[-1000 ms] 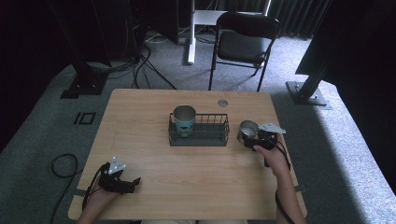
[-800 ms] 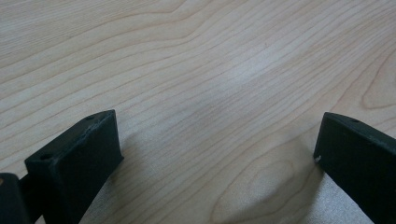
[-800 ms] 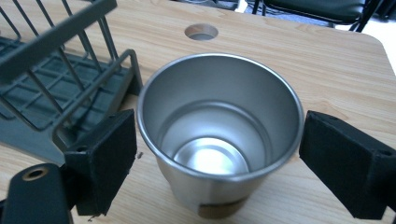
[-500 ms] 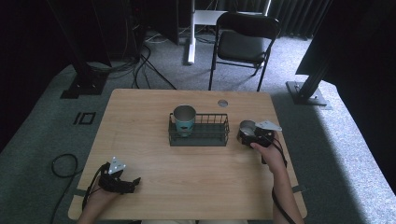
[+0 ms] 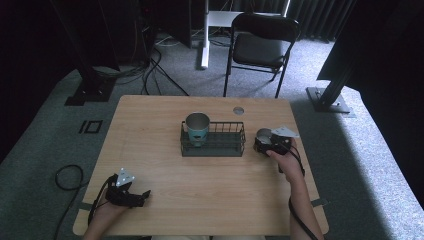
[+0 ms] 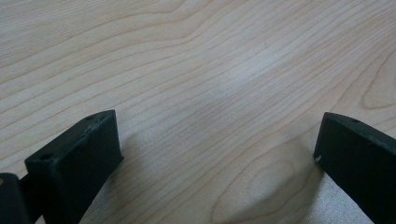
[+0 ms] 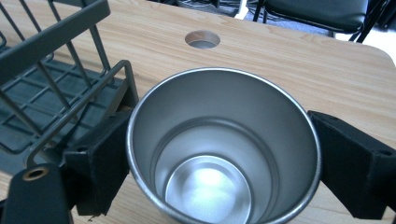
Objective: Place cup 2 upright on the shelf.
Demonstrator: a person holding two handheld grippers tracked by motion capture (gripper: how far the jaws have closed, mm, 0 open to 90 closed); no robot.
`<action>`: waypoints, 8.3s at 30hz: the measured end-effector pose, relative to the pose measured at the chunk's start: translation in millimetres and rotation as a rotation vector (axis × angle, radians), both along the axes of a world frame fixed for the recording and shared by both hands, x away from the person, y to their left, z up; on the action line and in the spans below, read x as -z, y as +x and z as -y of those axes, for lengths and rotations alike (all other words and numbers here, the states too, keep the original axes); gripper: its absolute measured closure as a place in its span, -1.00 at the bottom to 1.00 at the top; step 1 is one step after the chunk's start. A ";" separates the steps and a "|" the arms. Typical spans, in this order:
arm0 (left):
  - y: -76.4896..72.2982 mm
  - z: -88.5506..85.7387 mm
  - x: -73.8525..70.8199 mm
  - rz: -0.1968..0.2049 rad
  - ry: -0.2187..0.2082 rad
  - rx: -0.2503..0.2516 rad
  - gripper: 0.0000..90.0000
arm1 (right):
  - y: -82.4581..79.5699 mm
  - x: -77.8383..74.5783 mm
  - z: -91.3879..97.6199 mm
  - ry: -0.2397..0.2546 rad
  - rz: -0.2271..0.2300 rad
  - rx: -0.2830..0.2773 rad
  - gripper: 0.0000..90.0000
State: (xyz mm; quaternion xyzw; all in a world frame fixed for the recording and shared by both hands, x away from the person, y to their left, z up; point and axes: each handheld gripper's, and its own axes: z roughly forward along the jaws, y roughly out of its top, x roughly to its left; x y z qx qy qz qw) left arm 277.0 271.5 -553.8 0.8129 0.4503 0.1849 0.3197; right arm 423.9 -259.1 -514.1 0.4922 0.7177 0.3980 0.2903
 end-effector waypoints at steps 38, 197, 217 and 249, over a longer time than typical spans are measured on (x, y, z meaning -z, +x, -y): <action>0.0 0.0 0.0 0.000 0.000 0.000 -0.97 | -19.1 -54.9 10.6 0.017 0.019 0.025 -0.71; 0.0 0.0 0.0 0.000 0.000 0.000 -0.97 | -9.3 -61.0 -106.7 0.002 0.053 -0.272 -0.74; 0.0 0.0 0.0 0.000 0.000 0.000 -0.98 | -32.4 -46.5 -74.4 0.008 0.029 -0.254 -0.74; 0.0 -0.1 0.0 0.001 0.001 0.001 -0.98 | -67.0 1.5 -29.4 0.013 -0.040 -0.212 -0.74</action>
